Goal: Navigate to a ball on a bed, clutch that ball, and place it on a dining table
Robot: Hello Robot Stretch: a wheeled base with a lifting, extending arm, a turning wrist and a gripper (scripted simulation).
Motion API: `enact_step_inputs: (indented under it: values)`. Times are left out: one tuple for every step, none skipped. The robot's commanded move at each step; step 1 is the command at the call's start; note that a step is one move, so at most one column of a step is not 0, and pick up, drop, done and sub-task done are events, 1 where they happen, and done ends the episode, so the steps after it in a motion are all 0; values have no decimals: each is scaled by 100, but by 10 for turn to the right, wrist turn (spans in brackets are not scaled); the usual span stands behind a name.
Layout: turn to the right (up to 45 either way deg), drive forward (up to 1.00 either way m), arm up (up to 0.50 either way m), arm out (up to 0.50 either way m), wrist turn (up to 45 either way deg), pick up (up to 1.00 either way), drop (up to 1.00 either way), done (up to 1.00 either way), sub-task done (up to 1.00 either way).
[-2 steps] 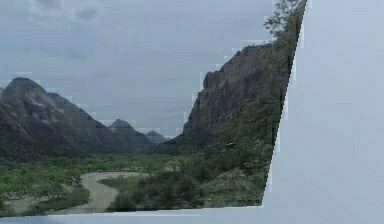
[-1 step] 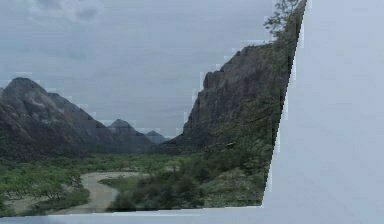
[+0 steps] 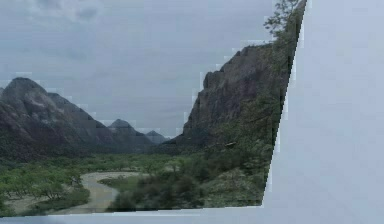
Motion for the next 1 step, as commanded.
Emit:
enact_step_inputs:
  values:
    - [0,0,10,0,0,0,0,0,0]
